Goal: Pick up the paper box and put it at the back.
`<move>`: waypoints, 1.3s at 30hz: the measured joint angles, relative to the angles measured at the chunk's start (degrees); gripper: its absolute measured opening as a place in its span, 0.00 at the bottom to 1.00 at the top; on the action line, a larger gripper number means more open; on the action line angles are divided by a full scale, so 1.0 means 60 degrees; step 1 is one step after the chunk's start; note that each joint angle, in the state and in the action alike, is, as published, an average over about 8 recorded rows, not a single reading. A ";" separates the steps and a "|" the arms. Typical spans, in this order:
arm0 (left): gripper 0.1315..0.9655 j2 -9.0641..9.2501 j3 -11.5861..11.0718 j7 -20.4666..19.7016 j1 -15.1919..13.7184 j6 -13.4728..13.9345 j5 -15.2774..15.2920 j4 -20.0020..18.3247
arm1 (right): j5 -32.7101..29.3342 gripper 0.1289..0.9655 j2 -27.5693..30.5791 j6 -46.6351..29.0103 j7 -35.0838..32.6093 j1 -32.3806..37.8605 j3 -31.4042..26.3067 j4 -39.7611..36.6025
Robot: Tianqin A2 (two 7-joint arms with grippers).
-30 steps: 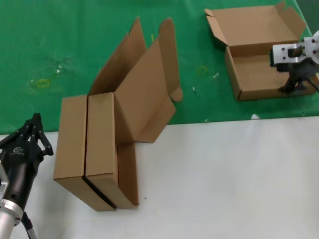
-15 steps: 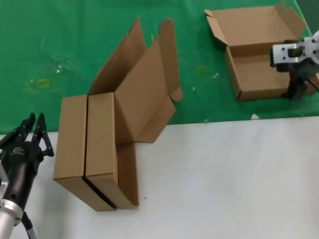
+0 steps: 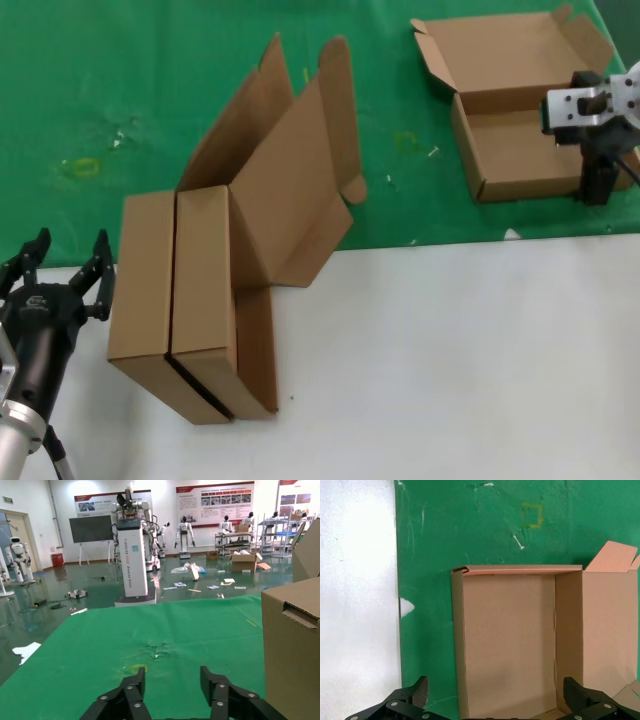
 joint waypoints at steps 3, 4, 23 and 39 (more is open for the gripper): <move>0.31 0.0000 0.0000 0.0000 0.0000 0.0000 0.0000 0.0000 | 0.0000 0.96 0.0000 0.0000 0.0000 0.0000 0.0000 0.0000; 0.33 0.0000 0.0000 0.0000 0.0000 0.0000 0.0000 0.0000 | 0.0000 0.96 0.0000 0.0000 0.0000 0.0000 0.0000 0.0000; 0.76 0.0000 0.0000 0.0000 0.0000 0.0000 0.0000 0.0000 | 0.0859 1.00 0.0061 0.0827 0.0303 -0.1605 0.0816 0.1626; 0.97 0.0000 0.0000 0.0006 0.0000 0.0000 0.0000 0.0000 | 0.2520 1.00 0.0180 0.2425 0.0889 -0.4691 0.2394 0.4773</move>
